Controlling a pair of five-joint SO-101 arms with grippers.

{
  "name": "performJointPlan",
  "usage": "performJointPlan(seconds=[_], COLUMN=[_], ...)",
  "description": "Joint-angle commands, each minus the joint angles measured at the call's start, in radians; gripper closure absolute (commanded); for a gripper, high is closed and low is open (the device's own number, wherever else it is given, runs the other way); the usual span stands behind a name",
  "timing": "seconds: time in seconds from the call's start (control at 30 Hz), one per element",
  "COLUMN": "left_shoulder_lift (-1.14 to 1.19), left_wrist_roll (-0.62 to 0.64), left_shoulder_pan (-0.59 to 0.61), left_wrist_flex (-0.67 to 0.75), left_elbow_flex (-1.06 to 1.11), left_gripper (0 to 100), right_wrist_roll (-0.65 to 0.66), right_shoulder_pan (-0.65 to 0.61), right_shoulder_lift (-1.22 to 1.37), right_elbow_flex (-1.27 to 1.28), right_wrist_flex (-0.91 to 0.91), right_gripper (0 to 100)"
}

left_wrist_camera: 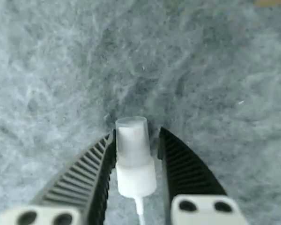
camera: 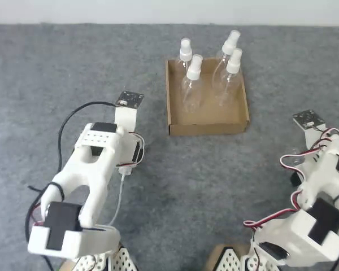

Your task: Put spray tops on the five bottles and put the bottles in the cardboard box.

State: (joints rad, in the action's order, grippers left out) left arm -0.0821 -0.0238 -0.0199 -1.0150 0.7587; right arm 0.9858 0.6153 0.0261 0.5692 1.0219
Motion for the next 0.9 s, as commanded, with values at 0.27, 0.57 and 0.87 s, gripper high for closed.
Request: performJointPlan(seconds=[0.27,0.57,0.87], left_shoulder_lift=[0.003,0.005,0.005], left_wrist_roll=[-0.023,-0.049,-0.049], left_shoulder_pan=[0.005,0.005,-0.005], left_wrist_flex=[0.015,0.084,0.074], left_elbow_flex=[-0.042,0.031,0.044], left_gripper=[86,91,92], right_wrist_roll=[-0.014,-0.014,-0.014], right_shoulder_pan=[0.025,0.035,0.035], right_shoulder_lift=[-0.004,-0.002,-0.001], right_elbow_flex=[-0.012,-0.012,-0.008], right_wrist_flex=[-0.005,-0.005,-0.005], right_gripper=[98.7,98.7,98.8])
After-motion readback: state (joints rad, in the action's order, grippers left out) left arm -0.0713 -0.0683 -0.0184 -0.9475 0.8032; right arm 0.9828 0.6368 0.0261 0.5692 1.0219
